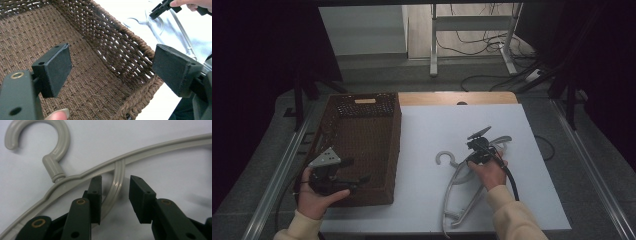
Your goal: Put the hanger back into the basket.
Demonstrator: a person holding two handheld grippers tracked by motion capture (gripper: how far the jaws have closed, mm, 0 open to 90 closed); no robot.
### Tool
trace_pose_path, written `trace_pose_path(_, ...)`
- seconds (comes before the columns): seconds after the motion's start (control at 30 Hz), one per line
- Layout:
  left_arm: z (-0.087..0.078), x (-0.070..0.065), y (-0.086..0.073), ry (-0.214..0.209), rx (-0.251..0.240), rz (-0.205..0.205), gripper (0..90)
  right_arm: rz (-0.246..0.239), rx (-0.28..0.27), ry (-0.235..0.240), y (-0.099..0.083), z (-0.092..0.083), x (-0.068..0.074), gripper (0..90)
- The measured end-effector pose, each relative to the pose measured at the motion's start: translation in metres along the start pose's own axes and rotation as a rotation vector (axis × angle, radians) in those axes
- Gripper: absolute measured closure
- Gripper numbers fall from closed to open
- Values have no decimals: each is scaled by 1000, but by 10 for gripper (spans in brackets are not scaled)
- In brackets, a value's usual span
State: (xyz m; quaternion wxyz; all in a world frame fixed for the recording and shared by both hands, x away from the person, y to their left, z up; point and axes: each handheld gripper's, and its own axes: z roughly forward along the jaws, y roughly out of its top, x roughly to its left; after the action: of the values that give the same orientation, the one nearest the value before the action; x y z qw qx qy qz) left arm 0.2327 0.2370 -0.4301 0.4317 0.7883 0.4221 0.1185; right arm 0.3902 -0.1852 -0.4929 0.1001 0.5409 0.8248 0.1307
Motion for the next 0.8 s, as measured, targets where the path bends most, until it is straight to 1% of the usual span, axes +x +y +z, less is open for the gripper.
trace_pose_path(0.1, 0, -1, 0, 1, -2, 1, 159, 6, 13, -7, 1, 2, 2, 661)
trace_pose_path(0.13, 0, -1, 0, 3, -2, 0, 159, 12, 10, -2, 1, 2, 2, 696)
trace_pose_path(0.17, 0, -1, 0, 3, -3, -1, 159, 21, 8, 2, 2, 2, 2, 710)
trace_pose_path(0.2, 0, -1, 0, 3, -3, -1, 159, 21, 8, 2, 2, 2, 2, 710)
trace_pose_path(0.23, 0, -1, 0, 3, -3, -1, 159, 36, 7, 7, 2, 2, 1, 717)
trace_pose_path(0.3, 0, -1, 0, 3, -1, 0, 159, 40, 5, 8, 2, 2, 1, 721)
trace_pose_path(0.37, 0, 0, 0, 3, -1, -1, 159, 59, -3, 13, 3, 2, -1, 732)
trace_pose_path(0.47, 0, 0, 0, 7, -3, -2, 160, 58, -10, 13, 3, 2, -2, 754)
trace_pose_path(0.5, 0, 0, 0, 8, -3, -4, 160, 59, -29, 24, 3, 0, -3, 794)
trace_pose_path(0.53, 0, 1, 0, 9, -3, -6, 160, 59, -29, 24, 3, 0, -3, 794)
trace_pose_path(0.57, 0, 1, -1, 10, -3, -7, 160, 39, -37, 32, 3, -2, -3, 804)
trace_pose_path(0.67, 1, 1, 0, 10, -3, -7, 160, 31, -41, 27, 3, -3, -2, 810)
trace_pose_path(0.7, 0, 1, 0, 10, -3, -6, 160, 38, -48, 61, 4, -5, -3, 811)
trace_pose_path(0.8, 0, 0, 0, 10, -4, -6, 160, 30, -60, 69, 4, -9, -2, 812)
